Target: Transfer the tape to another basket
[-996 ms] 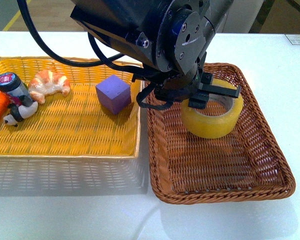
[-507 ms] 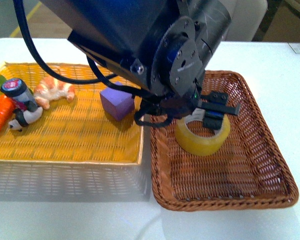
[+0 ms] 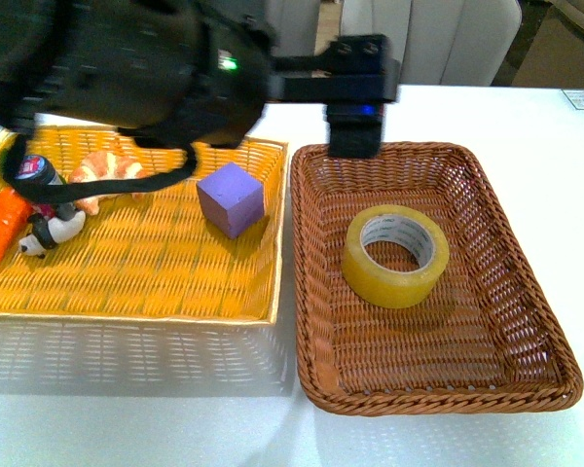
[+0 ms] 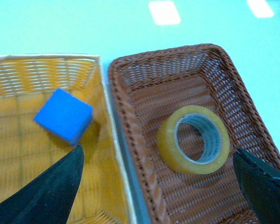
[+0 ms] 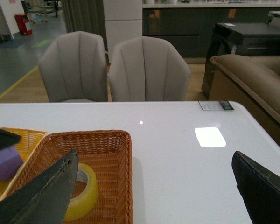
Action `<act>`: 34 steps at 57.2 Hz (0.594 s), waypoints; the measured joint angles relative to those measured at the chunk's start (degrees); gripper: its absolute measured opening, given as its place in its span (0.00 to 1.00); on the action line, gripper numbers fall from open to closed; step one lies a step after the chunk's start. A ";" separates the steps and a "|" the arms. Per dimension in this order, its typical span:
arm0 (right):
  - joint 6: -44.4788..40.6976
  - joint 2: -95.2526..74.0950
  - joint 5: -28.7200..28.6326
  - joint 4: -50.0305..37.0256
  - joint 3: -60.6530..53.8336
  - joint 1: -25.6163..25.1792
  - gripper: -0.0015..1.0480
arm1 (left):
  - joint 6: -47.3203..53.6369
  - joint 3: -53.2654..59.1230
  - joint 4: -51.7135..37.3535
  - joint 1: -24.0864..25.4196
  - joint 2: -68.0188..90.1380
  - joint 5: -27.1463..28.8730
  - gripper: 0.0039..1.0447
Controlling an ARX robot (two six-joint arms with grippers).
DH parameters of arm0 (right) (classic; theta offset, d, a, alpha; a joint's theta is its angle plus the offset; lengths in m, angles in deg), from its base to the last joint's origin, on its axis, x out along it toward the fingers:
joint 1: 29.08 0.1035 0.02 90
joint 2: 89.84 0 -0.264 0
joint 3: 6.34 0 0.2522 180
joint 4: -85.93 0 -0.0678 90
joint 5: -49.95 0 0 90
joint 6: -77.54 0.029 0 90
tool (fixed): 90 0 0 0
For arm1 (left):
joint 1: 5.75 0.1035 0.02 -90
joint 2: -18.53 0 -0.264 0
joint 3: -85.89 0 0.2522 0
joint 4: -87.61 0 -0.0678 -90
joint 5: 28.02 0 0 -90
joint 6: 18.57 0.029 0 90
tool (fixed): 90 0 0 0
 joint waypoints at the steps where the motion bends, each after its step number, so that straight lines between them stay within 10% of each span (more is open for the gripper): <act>1: 0.00 0.00 0.00 0.00 0.00 0.00 0.91 | -0.17 1.09 -0.02 0.59 -1.29 -0.02 0.92; 21: 0.00 0.00 0.00 0.00 0.00 0.00 0.91 | -0.83 6.19 -0.63 3.19 -9.60 -0.31 0.92; 28: 0.00 0.02 -0.07 0.00 0.00 0.00 0.91 | 9.84 17.51 -31.56 3.39 -8.46 20.20 0.72; 34: 0.00 0.04 0.00 0.00 0.00 0.00 0.91 | 14.32 26.53 -45.70 7.54 -13.22 20.96 0.53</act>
